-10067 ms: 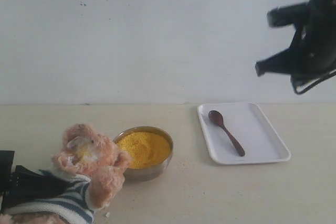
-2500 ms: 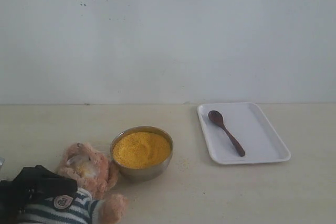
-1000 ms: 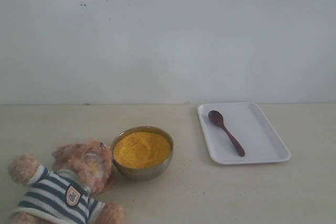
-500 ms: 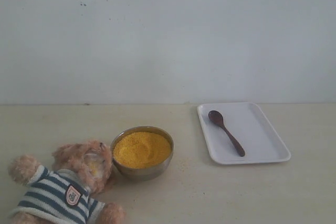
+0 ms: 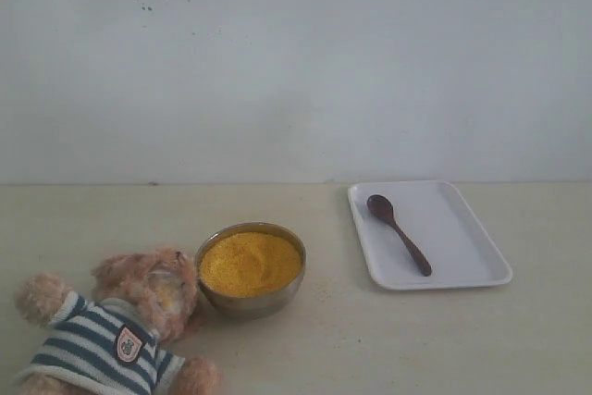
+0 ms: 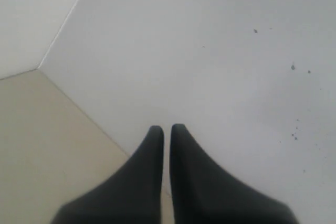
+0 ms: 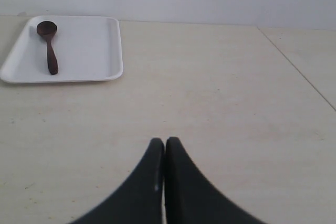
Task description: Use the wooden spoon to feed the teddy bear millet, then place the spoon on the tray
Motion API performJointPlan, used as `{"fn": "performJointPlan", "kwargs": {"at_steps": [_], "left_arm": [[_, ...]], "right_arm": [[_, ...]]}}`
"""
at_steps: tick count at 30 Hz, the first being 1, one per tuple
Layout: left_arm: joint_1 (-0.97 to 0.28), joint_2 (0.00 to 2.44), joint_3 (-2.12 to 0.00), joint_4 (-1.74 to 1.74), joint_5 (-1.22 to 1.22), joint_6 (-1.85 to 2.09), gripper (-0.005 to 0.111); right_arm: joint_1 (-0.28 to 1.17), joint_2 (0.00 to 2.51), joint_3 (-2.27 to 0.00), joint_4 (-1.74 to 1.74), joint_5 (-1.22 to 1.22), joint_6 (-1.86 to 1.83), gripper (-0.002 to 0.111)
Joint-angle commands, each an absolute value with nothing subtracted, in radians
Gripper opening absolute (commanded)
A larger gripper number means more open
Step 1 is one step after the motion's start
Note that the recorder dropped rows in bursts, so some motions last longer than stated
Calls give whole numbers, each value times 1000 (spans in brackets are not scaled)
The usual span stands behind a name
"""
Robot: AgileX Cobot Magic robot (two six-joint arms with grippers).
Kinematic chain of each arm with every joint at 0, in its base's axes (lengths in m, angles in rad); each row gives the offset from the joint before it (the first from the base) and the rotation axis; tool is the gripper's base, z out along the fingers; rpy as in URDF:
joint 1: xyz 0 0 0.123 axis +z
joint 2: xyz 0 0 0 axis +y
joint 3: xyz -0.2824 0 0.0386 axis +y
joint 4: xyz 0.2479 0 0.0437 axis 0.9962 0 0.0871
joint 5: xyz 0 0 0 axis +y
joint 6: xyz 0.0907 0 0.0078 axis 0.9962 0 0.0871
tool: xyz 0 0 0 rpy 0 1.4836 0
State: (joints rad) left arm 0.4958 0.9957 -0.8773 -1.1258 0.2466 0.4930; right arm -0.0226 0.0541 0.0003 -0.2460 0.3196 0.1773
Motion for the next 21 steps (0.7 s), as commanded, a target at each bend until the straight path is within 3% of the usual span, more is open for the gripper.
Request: {"fn": "performJointPlan", "kwargs": {"at_steps": [1,5,12,21], "left_arm": [[372,858,-882,-968,261,486,4],[263,675,-861,-822,183,486,4],[176,442,-813,-818,175,502,4],[68,348,-687,-633,159,441,4]], "right_arm": [[-29,58,0,-249,320,173,0],[-29,58,0,-249,320,173,0],[-29,58,0,-249,320,173,0],[-29,58,0,-249,320,173,0]]}}
